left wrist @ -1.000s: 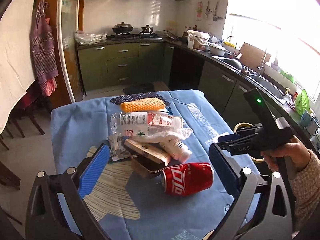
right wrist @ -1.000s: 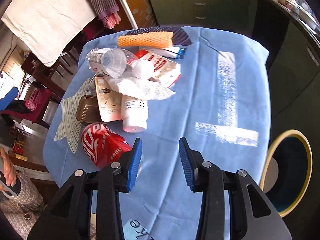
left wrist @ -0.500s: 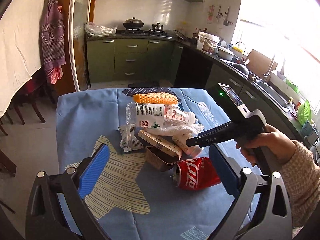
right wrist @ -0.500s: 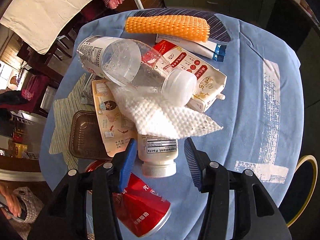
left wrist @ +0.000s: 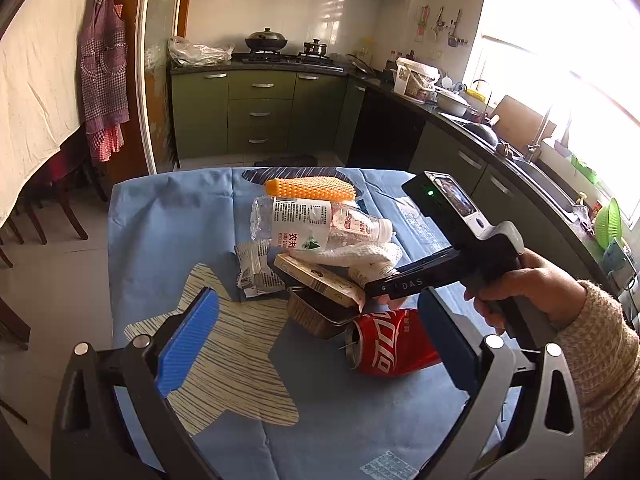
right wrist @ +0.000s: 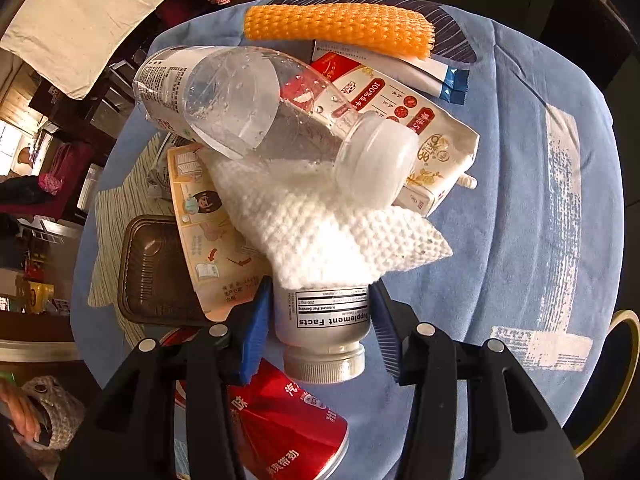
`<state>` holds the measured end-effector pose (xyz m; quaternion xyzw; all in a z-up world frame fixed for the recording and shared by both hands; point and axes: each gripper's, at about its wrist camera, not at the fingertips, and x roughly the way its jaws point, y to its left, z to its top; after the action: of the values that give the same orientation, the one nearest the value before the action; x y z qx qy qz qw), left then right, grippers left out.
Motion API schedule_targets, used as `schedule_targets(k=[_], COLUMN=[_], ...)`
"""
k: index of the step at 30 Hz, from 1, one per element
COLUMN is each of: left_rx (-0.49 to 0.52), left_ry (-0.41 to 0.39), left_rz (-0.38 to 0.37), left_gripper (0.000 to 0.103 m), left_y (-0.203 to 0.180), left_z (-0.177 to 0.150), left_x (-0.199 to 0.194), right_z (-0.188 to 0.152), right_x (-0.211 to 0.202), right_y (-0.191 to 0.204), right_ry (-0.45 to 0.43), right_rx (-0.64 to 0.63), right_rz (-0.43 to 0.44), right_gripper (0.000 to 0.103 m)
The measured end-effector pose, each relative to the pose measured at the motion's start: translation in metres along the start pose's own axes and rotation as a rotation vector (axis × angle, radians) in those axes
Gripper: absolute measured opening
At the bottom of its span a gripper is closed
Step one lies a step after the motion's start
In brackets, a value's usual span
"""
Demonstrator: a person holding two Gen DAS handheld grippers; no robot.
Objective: Collect trash
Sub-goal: 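Carry the supplement bottle over the bin and open the right gripper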
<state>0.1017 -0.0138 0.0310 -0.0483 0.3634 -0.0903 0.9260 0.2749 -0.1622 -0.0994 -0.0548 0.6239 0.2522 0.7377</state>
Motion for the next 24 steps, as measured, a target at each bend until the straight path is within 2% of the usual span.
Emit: schedule_targets(k=[8, 13, 17, 20, 24], left_rx=[0.009, 0.009, 0.004, 0.003, 0.002], left_ry=[0.010, 0.013, 0.019, 0.027, 0.037], left_rz=[-0.012, -0.014, -0.018, -0.018, -0.020], left_gripper=[0.095, 0.095, 0.095, 0.095, 0.095], left_y=[-0.005, -0.007, -0.007, -0.008, -0.011], left_z=[-0.002, -0.003, -0.004, -0.005, -0.007], left_x=[0.005, 0.007, 0.011, 0.015, 0.020], right_z=[-0.026, -0.062, -0.101, -0.135, -0.170], right_x=[-0.028, -0.063, -0.107, -0.128, -0.124], right_y=[-0.021, -0.061, -0.130, -0.196, -0.287], right_ry=[-0.015, -0.081, -0.162, -0.213, -0.195], right_rx=[0.017, 0.096, 0.233, 0.392, 0.593], right_rz=[0.036, 0.031, -0.015, -0.121, -0.224], right_gripper=[0.047, 0.047, 0.047, 0.047, 0.047])
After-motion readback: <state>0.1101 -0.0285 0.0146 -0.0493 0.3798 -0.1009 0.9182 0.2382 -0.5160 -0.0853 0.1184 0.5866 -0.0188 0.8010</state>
